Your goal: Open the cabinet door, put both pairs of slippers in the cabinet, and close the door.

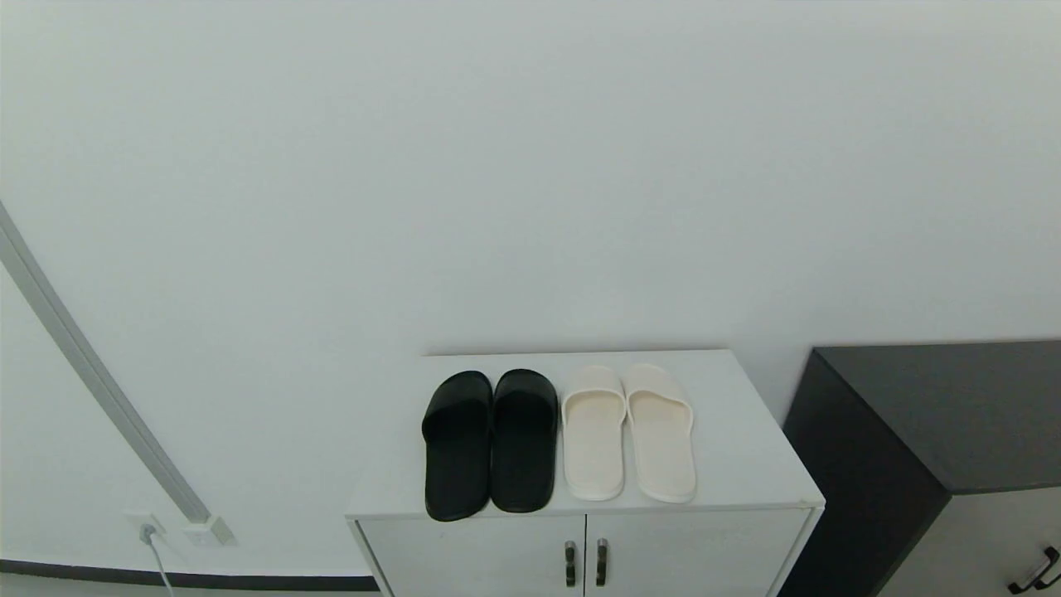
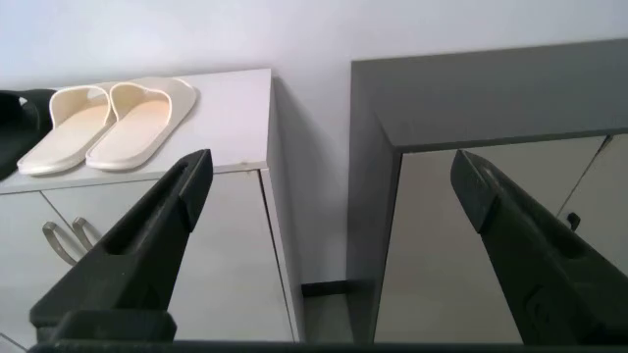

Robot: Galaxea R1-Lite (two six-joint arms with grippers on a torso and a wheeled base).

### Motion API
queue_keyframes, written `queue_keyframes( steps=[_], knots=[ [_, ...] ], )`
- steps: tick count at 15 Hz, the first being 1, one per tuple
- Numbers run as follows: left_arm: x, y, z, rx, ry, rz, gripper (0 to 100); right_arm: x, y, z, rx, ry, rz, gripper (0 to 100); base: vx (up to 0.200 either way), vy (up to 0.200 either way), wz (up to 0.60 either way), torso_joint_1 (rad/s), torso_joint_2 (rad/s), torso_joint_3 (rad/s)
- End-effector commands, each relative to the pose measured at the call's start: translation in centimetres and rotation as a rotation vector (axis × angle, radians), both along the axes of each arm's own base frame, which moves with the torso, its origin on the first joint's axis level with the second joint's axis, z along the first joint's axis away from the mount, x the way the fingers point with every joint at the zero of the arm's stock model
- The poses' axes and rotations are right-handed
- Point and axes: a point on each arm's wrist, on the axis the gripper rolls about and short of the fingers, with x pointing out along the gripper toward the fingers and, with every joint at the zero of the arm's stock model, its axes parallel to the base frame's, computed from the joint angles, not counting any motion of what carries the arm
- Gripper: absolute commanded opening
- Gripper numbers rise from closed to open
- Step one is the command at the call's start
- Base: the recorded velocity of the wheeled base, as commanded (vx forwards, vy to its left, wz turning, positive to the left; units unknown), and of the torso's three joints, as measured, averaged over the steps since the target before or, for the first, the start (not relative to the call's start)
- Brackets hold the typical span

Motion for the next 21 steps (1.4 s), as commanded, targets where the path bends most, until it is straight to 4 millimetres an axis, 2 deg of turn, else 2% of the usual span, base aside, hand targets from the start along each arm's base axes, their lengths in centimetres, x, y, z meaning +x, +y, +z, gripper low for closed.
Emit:
queue_keyframes(
  steps=[1, 6, 7, 8, 9, 11, 12, 13, 16, 17, 18, 19, 20, 21],
  knots=[
    [0.0, 0.0, 0.0, 0.000, 0.000, 0.001, 0, 0.0, 0.0, 0.0, 0.000, 0.001, 0.000, 100, 0.000, 0.000, 0.00, 0.000, 0.00, 0.000],
    [0.0, 0.0, 0.0, 0.000, 0.000, 0.001, 0, 0.0, 0.0, 0.1, -0.037, 0.000, 0.010, 100, 0.000, 0.000, 0.00, 0.000, 0.00, 0.000],
    [0.0, 0.0, 0.0, 0.000, 0.000, 0.001, 0, -0.2, 0.0, 2.1, -0.016, -0.044, 0.024, 100, 0.000, 0.000, 0.00, 0.000, 0.00, 0.000],
    [0.0, 0.0, 0.0, 0.000, 0.000, -0.001, 0, -0.8, 0.0, 8.3, 0.134, -0.134, 0.052, 100, 0.000, 0.000, 0.00, 0.000, 0.00, 0.000],
    [0.0, 0.0, 0.0, 0.000, 0.000, 0.001, 0, 0.4, 0.1, 9.1, 0.144, -0.007, 0.111, 100, 0.000, 0.000, 0.00, 0.000, 0.00, 0.000],
    [0.0, 0.0, 0.0, 0.000, 0.000, 0.002, 0, 2.7, 0.4, 6.8, 0.042, 0.254, 0.205, 100, 0.000, 0.000, 0.00, 0.000, 0.00, 0.000],
    [0.0, 0.0, 0.0, 0.000, 0.000, 0.002, 0, 4.7, 0.7, 6.5, 0.055, 0.337, 0.281, 100, 0.000, 0.000, 0.00, 0.000, 0.00, 0.000],
    [0.0, 0.0, 0.0, 0.000, 0.000, 0.002, 0, 5.7, 0.8, 6.7, 0.059, 0.353, 0.320, 100, 0.000, 0.000, 0.00, 0.000, 0.00, 0.000],
    [0.0, 0.0, 0.0, 0.002, 0.000, 0.001, 0, 11.8, 2.8, 7.9, 0.037, 0.435, 0.461, 100, 0.000, 0.000, 0.00, 0.000, 0.00, 0.000],
    [0.0, 0.0, 0.0, 0.003, 0.000, 0.001, 0, 12.9, 3.7, 8.1, 0.039, 0.435, 0.477, 100, 0.000, 0.000, 0.00, 0.000, 0.00, 0.000],
    [0.0, 0.0, 0.0, 0.003, 0.000, 0.001, 0, 14.1, 5.5, 8.4, 0.068, 0.430, 0.490, 100, 0.000, 0.000, 0.00, 0.000, 0.00, 0.000],
    [0.0, 0.0, 0.0, 0.002, 0.000, 0.001, 0, 15.4, 9.0, 8.7, 0.129, 0.412, 0.483, 100, 0.000, 0.000, 0.00, 0.000, 0.00, 0.000],
    [0.0, 0.0, 0.0, 0.000, 0.000, 0.001, 0, 15.8, 10.1, 8.7, 0.143, 0.405, 0.473, 100, 0.000, 0.000, 0.00, 0.000, 0.00, 0.000],
    [0.0, 0.0, 0.0, 0.000, 0.000, 0.001, 0, 17.3, 12.3, 8.5, 0.145, 0.383, 0.451, 100, 0.000, 0.000, 0.00, 0.000, 0.00, 0.000]
  ],
)
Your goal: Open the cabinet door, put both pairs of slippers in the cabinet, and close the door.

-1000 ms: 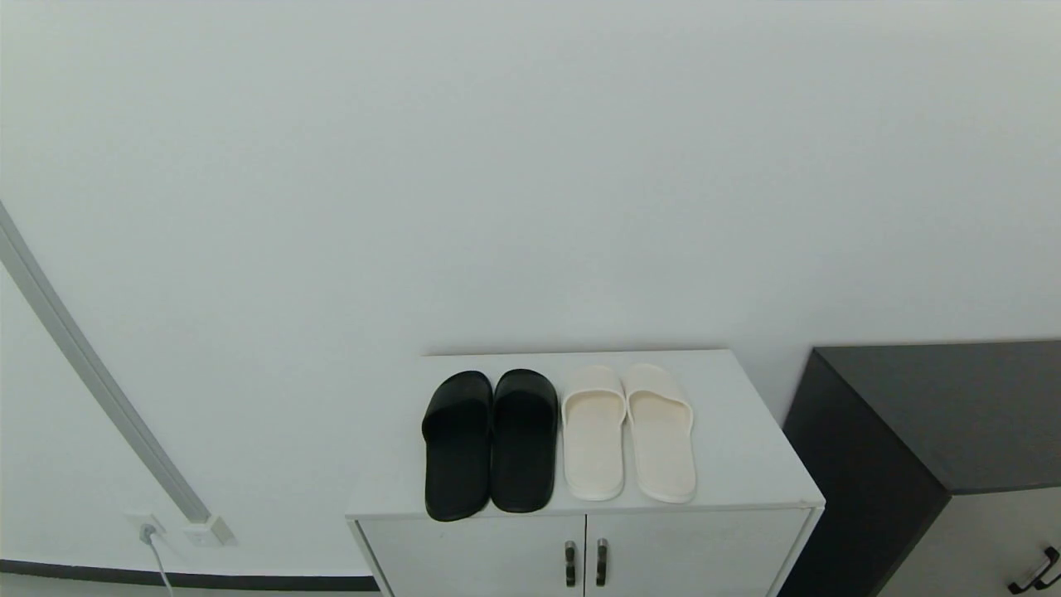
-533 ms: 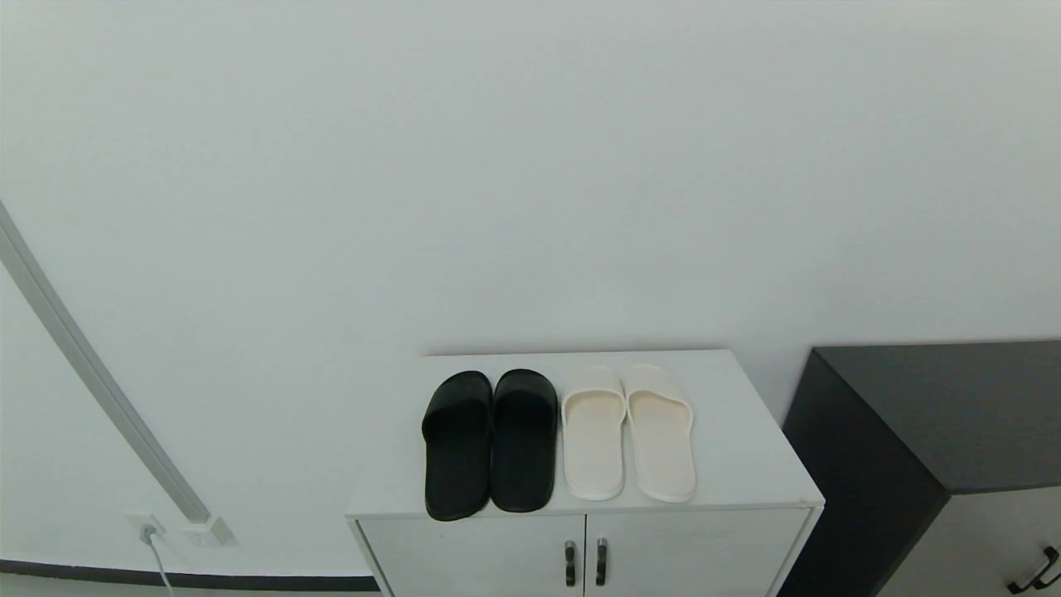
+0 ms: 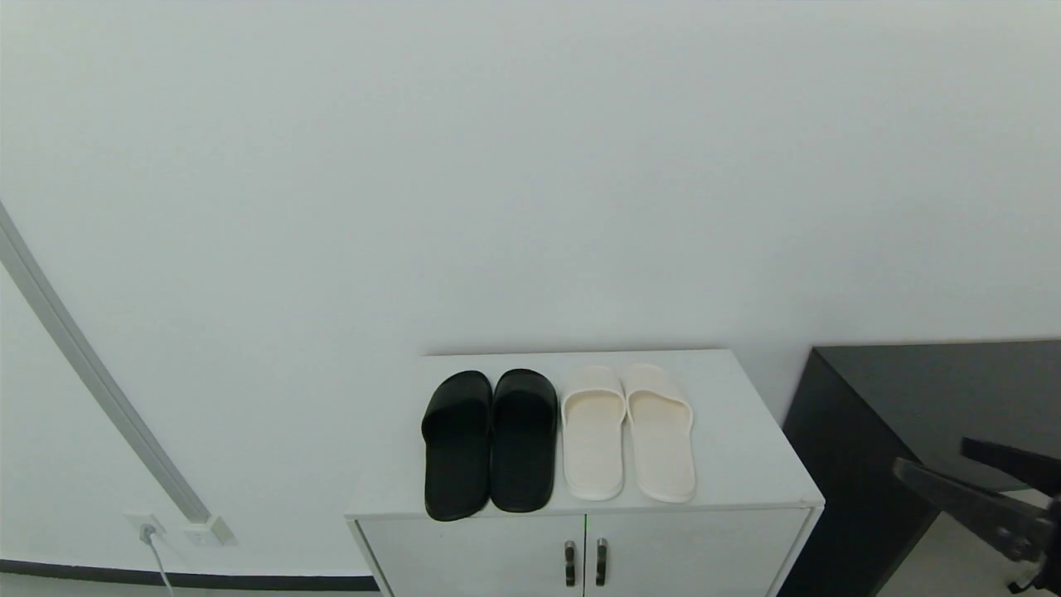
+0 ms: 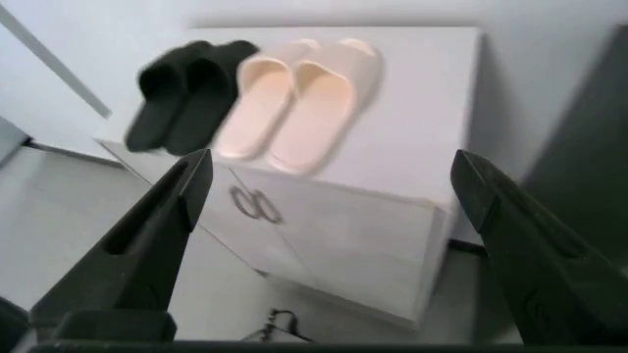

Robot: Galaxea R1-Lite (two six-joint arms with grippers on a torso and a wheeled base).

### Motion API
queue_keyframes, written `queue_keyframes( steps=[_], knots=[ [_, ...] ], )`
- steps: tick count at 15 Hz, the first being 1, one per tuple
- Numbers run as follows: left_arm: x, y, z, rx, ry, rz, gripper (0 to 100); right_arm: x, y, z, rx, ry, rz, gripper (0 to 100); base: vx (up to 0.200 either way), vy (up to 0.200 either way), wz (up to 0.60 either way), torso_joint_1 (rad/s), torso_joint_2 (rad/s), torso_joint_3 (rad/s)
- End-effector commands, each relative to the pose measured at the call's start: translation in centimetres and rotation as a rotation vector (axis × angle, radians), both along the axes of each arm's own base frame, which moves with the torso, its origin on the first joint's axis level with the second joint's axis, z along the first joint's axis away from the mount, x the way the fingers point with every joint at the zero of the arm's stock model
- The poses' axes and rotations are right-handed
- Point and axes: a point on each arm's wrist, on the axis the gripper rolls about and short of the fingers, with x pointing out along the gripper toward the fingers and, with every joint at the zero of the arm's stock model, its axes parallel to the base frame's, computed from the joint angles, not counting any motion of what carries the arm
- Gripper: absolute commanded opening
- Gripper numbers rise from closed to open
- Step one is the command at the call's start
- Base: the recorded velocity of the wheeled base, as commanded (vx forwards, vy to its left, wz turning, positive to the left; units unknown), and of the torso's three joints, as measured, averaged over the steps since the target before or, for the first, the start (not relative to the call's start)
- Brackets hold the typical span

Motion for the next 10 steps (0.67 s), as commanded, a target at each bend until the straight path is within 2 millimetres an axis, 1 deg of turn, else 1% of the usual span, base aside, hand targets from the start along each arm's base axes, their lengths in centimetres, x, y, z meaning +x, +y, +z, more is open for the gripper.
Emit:
queue_keyframes(
  steps=[1, 3, 4, 6, 8, 10],
  knots=[
    [0.0, 0.0, 0.0, 0.000, 0.000, 0.000, 0, 5.4, 8.5, -1.6, 0.010, 0.049, 0.020, 100, 0.000, 0.000, 0.00, 0.000, 0.00, 0.000],
    [0.0, 0.0, 0.0, 0.000, 0.001, 0.000, 0, 8.0, 11.5, -2.9, -0.034, 0.043, -0.061, 100, 0.000, 0.000, 0.00, 0.000, 0.00, 0.000],
    [0.0, 0.0, 0.0, 0.000, 0.000, 0.000, 0, 8.9, 13.3, -3.7, -0.055, 0.038, -0.095, 100, 0.000, 0.000, 0.00, 0.000, 0.00, 0.000],
    [0.0, 0.0, 0.0, 0.000, 0.000, 0.000, 0, 10.1, 16.1, -4.8, -0.062, 0.008, -0.121, 100, 0.000, 0.000, 0.00, 0.000, 0.00, 0.000],
    [0.0, 0.0, 0.0, 0.000, 0.000, 0.000, 0, 11.8, 18.1, -5.6, -0.058, -0.011, -0.151, 100, 0.000, 0.000, 0.00, 0.000, 0.00, 0.000],
    [0.0, 0.0, 0.0, 0.000, 0.001, 0.000, 0, 13.1, 19.5, -6.8, -0.085, -0.019, -0.216, 100, 0.000, 0.000, 0.00, 0.000, 0.00, 0.000]
  ],
)
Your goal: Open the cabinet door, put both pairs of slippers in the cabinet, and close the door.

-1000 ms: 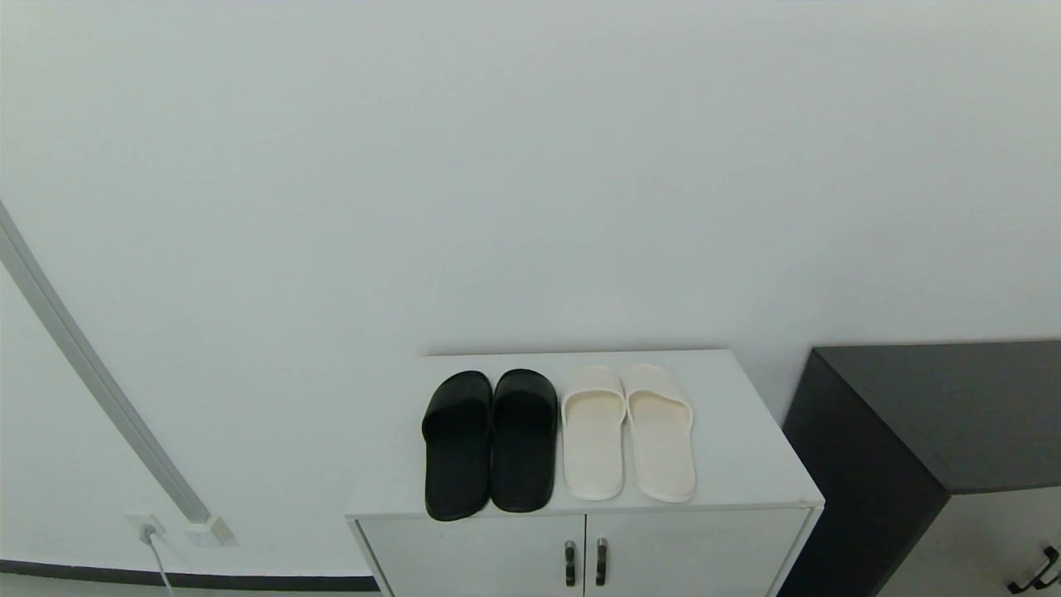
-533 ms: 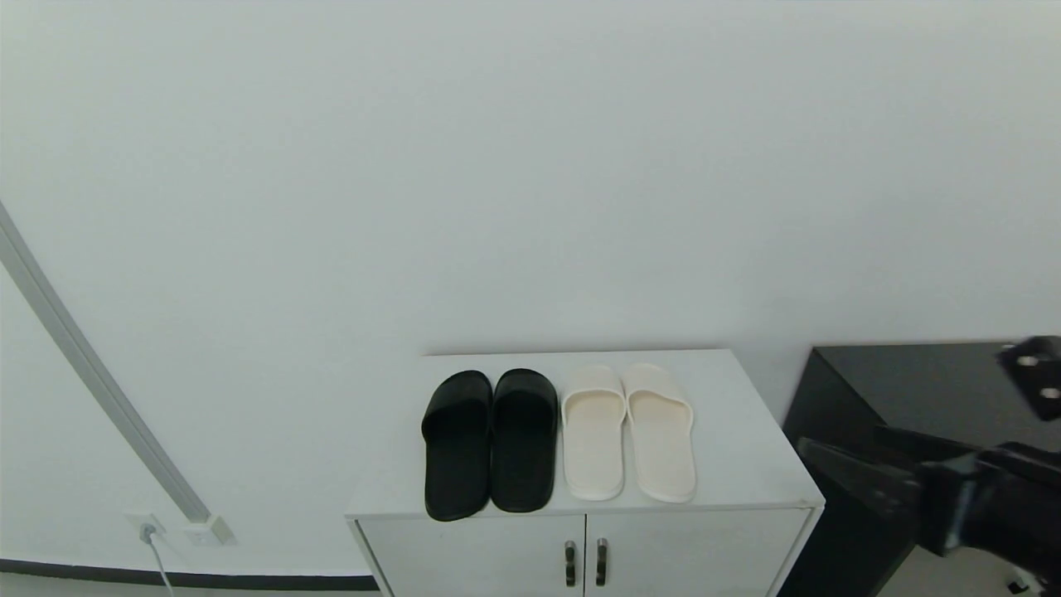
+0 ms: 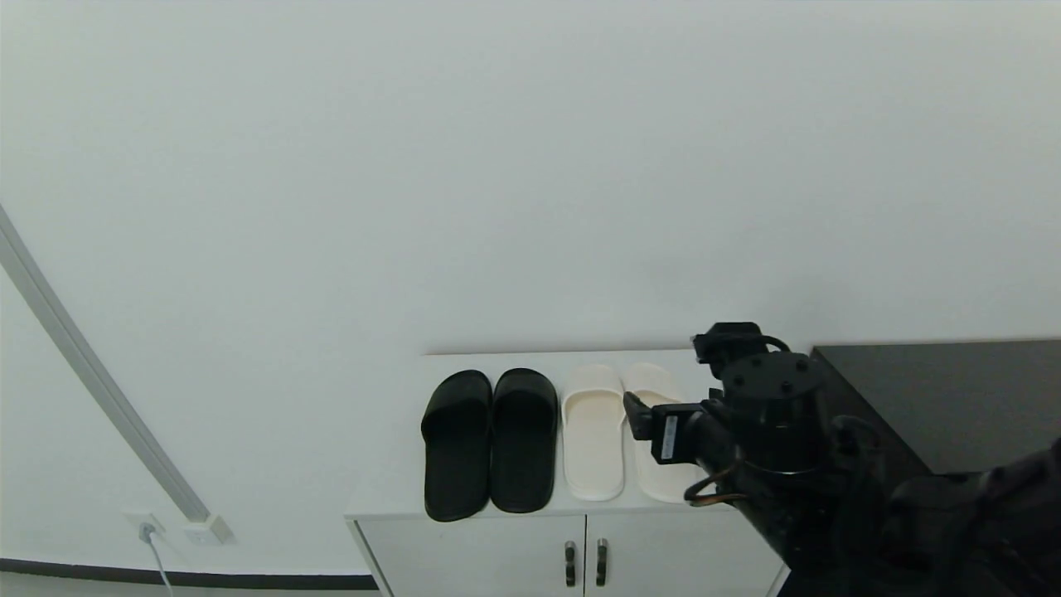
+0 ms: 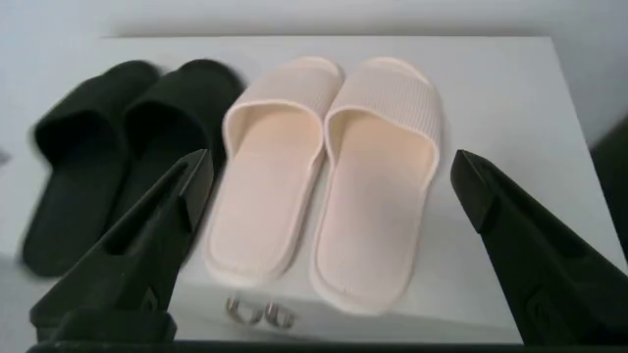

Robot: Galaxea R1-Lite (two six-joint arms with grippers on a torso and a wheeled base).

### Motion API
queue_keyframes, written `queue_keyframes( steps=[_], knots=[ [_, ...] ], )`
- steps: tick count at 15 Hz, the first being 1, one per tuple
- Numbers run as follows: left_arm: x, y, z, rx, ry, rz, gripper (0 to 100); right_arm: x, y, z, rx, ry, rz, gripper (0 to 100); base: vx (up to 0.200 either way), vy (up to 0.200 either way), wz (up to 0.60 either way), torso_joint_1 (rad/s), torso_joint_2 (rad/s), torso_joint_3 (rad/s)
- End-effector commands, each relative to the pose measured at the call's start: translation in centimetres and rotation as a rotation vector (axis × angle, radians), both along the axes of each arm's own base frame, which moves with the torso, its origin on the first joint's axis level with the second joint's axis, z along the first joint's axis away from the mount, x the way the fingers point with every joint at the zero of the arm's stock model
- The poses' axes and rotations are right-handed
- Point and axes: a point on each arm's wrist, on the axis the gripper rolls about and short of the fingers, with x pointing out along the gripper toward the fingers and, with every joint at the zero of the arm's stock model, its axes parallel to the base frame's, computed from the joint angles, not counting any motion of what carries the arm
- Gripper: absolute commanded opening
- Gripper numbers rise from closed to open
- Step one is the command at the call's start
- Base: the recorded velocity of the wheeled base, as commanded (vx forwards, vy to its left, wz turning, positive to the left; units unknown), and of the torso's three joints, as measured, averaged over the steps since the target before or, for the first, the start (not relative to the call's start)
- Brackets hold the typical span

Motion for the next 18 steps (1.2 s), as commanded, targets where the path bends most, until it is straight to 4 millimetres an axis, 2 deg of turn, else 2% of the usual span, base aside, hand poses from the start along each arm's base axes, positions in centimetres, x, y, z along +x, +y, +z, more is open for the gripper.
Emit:
queue_keyframes(
  steps=[1, 4, 6, 9, 14, 16, 18],
  knots=[
    [0.0, 0.0, 0.0, 0.000, 0.000, 0.000, 0, 1.7, 2.5, -3.2, -0.055, 0.035, -0.023, 100, 0.000, 0.000, 0.00, 0.000, 0.00, 0.000],
    [0.0, 0.0, 0.0, 0.000, 0.001, -0.001, 0, 2.8, 3.5, -5.1, -0.064, 0.059, -0.034, 100, 0.000, 0.000, 0.00, 0.000, 0.00, 0.000],
    [0.0, 0.0, 0.0, 0.000, 0.000, -0.001, 0, 3.8, 4.2, -7.1, -0.073, 0.078, -0.083, 100, 0.000, 0.000, 0.00, 0.000, 0.00, 0.000],
    [0.0, 0.0, 0.0, 0.000, 0.000, -0.001, 0, 6.5, 4.5, -8.9, -0.075, 0.087, -0.124, 100, 0.000, 0.000, 0.00, 0.000, 0.00, 0.000],
    [0.0, 0.0, 0.0, 0.000, 0.001, -0.001, 0, 10.5, 5.0, -10.1, -0.041, 0.059, -0.175, 100, 0.000, 0.000, 0.00, 0.000, 0.00, 0.000],
    [0.0, 0.0, 0.0, 0.000, 0.001, -0.001, 0, 11.7, 5.2, -10.4, -0.033, 0.050, -0.185, 100, 0.000, 0.000, 0.00, 0.000, 0.00, 0.000],
    [0.0, 0.0, 0.0, 0.000, 0.000, -0.001, 0, 12.1, 5.3, -10.7, -0.034, 0.054, -0.184, 100, 0.000, 0.000, 0.00, 0.000, 0.00, 0.000]
  ],
)
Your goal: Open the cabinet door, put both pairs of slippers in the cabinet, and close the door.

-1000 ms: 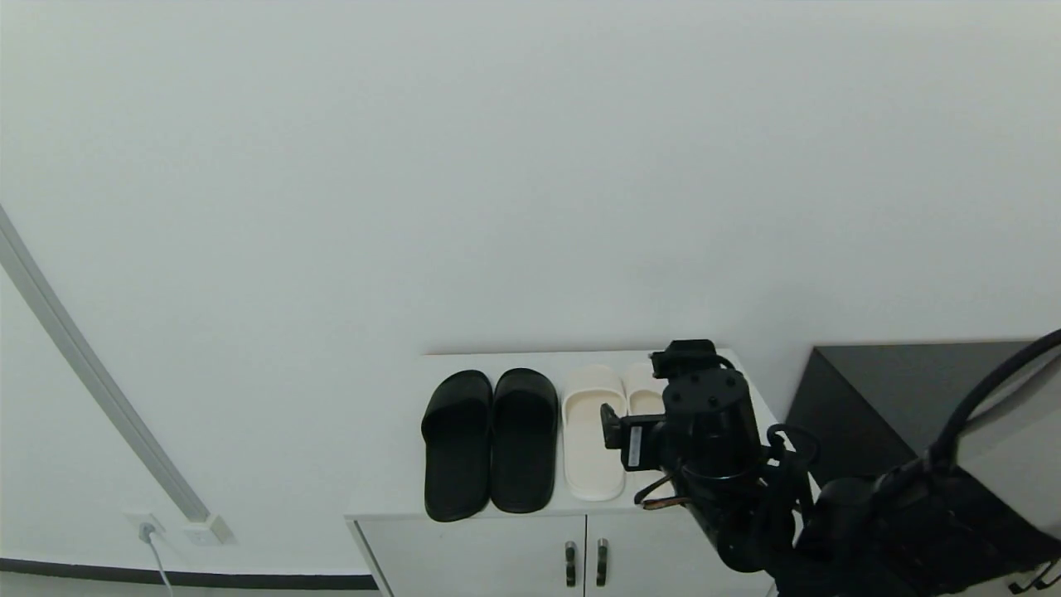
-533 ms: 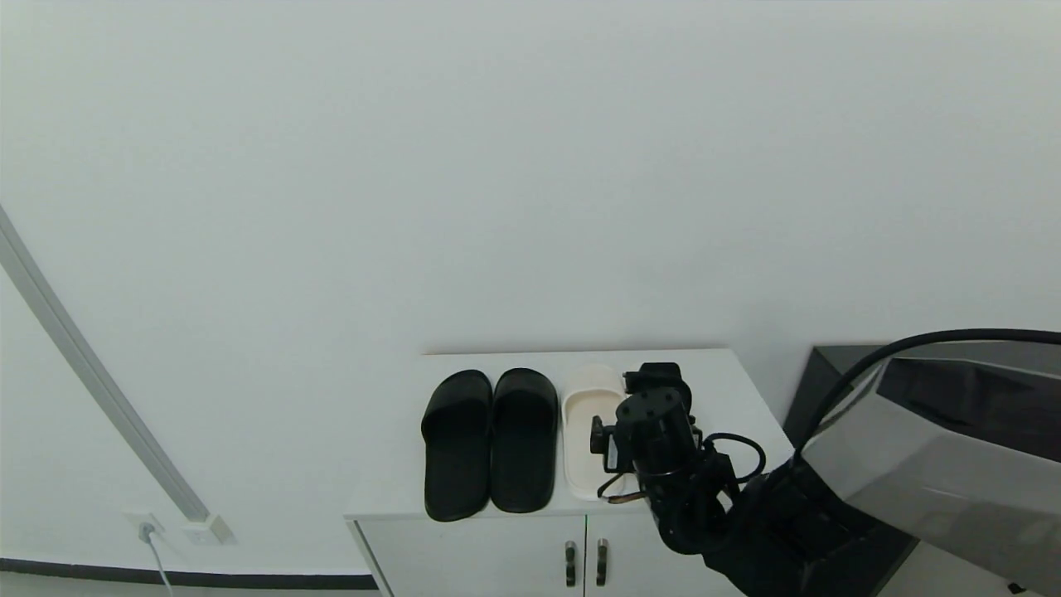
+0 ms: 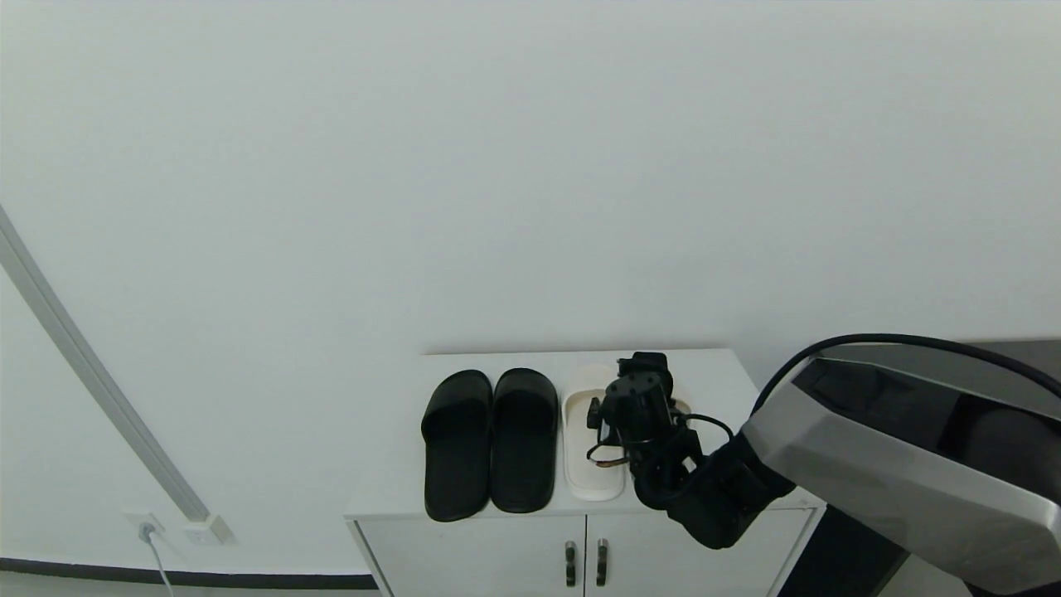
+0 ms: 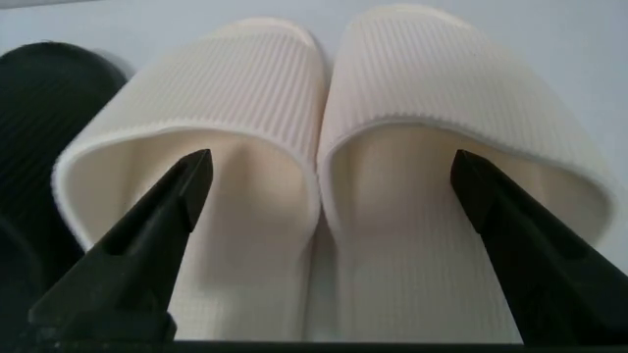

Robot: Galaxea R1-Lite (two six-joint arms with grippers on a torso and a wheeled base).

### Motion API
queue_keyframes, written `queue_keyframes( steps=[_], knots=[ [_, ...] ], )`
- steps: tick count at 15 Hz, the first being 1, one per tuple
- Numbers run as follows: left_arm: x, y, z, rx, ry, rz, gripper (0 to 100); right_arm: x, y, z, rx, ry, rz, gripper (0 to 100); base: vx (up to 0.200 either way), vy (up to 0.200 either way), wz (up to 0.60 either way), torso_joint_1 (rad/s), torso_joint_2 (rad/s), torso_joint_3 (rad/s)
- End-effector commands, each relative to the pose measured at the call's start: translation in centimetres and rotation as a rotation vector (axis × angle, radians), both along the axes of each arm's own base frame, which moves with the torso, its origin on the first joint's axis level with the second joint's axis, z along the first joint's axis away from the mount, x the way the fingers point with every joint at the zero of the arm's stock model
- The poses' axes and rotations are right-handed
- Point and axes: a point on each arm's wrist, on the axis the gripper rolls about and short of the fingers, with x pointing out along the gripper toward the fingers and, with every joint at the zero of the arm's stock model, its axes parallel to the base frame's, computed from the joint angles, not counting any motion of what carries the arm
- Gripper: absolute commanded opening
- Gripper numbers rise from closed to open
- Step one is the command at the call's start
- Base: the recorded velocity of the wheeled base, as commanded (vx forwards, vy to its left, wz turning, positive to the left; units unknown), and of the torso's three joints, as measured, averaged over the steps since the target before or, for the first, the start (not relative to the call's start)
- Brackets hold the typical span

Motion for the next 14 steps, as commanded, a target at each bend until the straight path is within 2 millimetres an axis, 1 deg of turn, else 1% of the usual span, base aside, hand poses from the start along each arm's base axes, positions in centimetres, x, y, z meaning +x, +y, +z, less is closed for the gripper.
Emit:
queue_keyframes(
  steps=[1, 7, 9, 11, 12, 13, 14],
  knots=[
    [0.0, 0.0, 0.0, 0.000, 0.001, 0.000, 0, 0.4, 0.1, -0.6, -0.005, 0.004, -0.003, 0, 0.000, 0.000, 0.00, 0.000, 0.00, 0.000],
    [0.0, 0.0, 0.0, 0.000, 0.000, -0.001, 0, 0.7, -0.3, -0.6, -0.024, 0.002, -0.006, 0, 0.000, 0.000, 0.00, 0.000, 0.00, 0.000],
    [0.0, 0.0, 0.0, 0.000, 0.000, 0.000, 0, 0.5, -0.5, 0.1, -0.024, -0.005, -0.004, 0, 0.000, 0.000, 0.00, 0.000, 0.00, 0.000],
    [0.0, 0.0, 0.0, 0.000, 0.000, 0.002, 0, -0.8, -1.6, 2.3, -0.034, -0.014, 0.024, 0, 0.000, 0.000, 0.00, 0.000, 0.00, 0.000],
    [0.0, 0.0, 0.0, 0.000, 0.000, 0.002, 0, -2.0, -2.3, 3.7, -0.035, -0.025, 0.067, 0, 0.000, 0.000, 0.00, 0.000, 0.00, 0.000],
    [0.0, 0.0, 0.0, 0.000, 0.000, 0.002, 0, -2.8, -3.0, 4.8, -0.044, -0.039, 0.093, 0, 0.000, 0.000, 0.00, 0.000, 0.00, 0.000],
    [0.0, 0.0, 0.0, 0.000, 0.000, 0.000, 0, -4.8, -4.5, 7.1, -0.039, -0.077, 0.157, 0, 0.000, 0.000, 0.00, 0.000, 0.00, 0.000]
  ],
)
